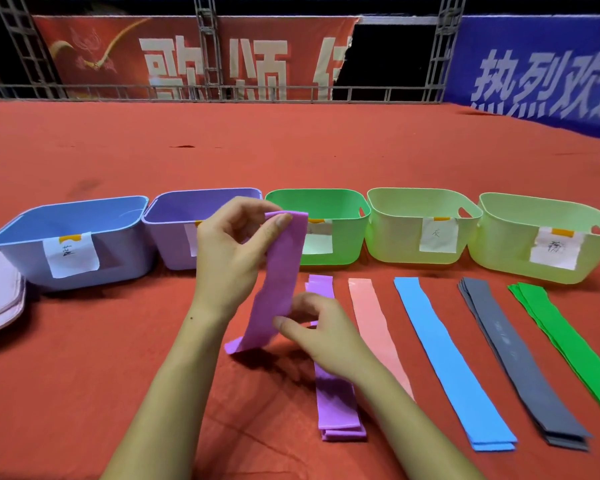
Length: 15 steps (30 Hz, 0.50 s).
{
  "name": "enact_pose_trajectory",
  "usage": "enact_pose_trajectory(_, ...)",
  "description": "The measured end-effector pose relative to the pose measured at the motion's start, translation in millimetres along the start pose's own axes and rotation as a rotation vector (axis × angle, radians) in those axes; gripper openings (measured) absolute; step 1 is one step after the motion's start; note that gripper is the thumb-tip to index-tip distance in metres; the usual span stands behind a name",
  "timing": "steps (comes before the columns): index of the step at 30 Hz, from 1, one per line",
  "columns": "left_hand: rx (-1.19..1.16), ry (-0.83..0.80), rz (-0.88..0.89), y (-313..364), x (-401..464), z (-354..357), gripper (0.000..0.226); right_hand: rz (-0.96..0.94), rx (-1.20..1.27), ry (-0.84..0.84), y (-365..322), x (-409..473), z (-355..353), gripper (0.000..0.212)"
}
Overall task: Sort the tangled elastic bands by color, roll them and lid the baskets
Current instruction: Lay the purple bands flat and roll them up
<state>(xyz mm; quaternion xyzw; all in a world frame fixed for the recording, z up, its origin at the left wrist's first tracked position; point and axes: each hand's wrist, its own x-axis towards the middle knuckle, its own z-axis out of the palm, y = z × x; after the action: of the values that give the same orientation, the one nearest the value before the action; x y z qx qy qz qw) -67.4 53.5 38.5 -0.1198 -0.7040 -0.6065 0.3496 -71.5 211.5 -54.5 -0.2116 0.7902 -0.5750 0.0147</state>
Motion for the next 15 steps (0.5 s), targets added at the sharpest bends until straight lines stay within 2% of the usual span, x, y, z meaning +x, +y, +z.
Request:
enact_pose_trajectory(6,-0.128,0.178,-0.171,-32.8,15.1,-3.2,0.014,0.095,0.300,-0.089,-2.2,-22.7,-4.8,0.014)
enact_pose_trajectory(8,-0.149,0.207,-0.232,-46.1,18.4,-3.1,0.017,0.114,0.275,-0.080,-3.5,-30.6,-9.3,0.015)
enact_pose_trajectory(13,-0.181,0.231,-0.331,-68.9,21.3,3.4,0.011,0.174,0.200,-0.169,-5.3,-53.3,-26.0,0.040)
enact_pose_trajectory(15,-0.179,0.217,-0.351,-76.9,20.4,6.5,0.011,0.181,0.179,-0.199,-5.6,-61.9,-30.7,0.043)
